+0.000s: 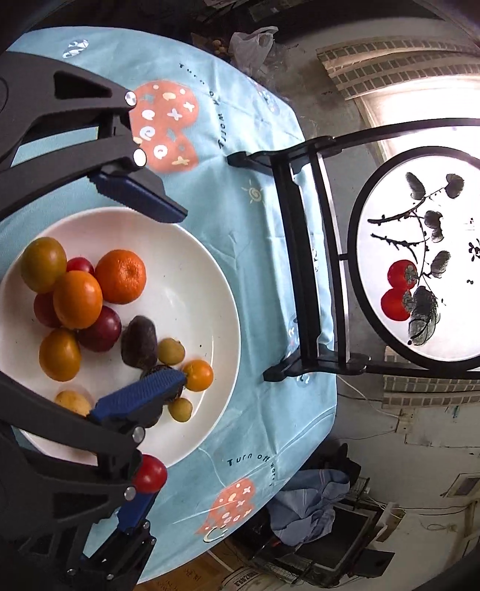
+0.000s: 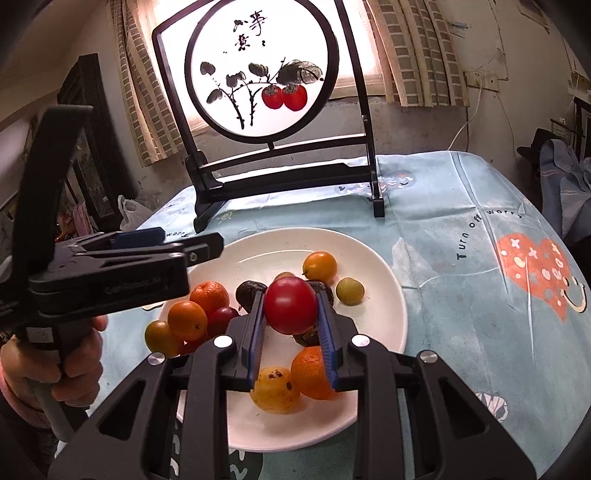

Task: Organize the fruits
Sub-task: 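Carry both fruits over the plate and open both tools to release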

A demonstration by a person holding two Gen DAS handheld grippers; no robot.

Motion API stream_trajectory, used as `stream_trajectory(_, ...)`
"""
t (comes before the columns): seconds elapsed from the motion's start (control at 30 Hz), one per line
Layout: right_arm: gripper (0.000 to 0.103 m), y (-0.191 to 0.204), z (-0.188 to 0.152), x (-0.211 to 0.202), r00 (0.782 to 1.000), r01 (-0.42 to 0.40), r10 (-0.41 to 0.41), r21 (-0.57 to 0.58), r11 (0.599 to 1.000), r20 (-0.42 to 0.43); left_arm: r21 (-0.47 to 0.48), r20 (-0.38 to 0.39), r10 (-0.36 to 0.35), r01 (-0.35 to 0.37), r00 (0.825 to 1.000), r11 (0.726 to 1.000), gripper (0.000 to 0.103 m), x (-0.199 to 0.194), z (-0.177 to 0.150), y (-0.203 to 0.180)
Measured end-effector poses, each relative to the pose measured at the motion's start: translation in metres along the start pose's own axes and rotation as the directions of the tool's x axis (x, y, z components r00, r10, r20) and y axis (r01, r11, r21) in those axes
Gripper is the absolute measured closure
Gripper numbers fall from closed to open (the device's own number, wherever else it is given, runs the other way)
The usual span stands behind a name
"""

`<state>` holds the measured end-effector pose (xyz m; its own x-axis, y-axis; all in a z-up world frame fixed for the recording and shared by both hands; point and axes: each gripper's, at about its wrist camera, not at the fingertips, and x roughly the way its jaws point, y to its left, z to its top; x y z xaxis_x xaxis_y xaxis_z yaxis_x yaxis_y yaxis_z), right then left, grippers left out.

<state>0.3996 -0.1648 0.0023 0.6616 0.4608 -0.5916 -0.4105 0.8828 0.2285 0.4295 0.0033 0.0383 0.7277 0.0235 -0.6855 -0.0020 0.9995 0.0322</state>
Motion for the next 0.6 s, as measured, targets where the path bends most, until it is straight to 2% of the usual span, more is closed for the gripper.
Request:
stream_trajectory(0.33,0.073,0.016,0.006,0.031,0.999,0.014,-0.016,-0.041,0.999,-0.048,-0.027,0.043,0.013,-0.012,0.999,1.0,0.009,-0.029,-0.008,0.011)
stream_trajectory(0.5,0.05,0.025,0.009,0.028,0.997,0.034,-0.038,-0.06,0.998,-0.071,-0.024,0.048,0.022,-0.021,0.999,0.999,0.008,-0.039,-0.013,0.014)
stream_trajectory(0.6,0.043,0.028,0.008,0.015,0.997,0.03,-0.033,-0.049,0.998,-0.068,-0.033,0.057,0.016,-0.014,0.998,0.999,0.006,-0.05,-0.018,0.017)
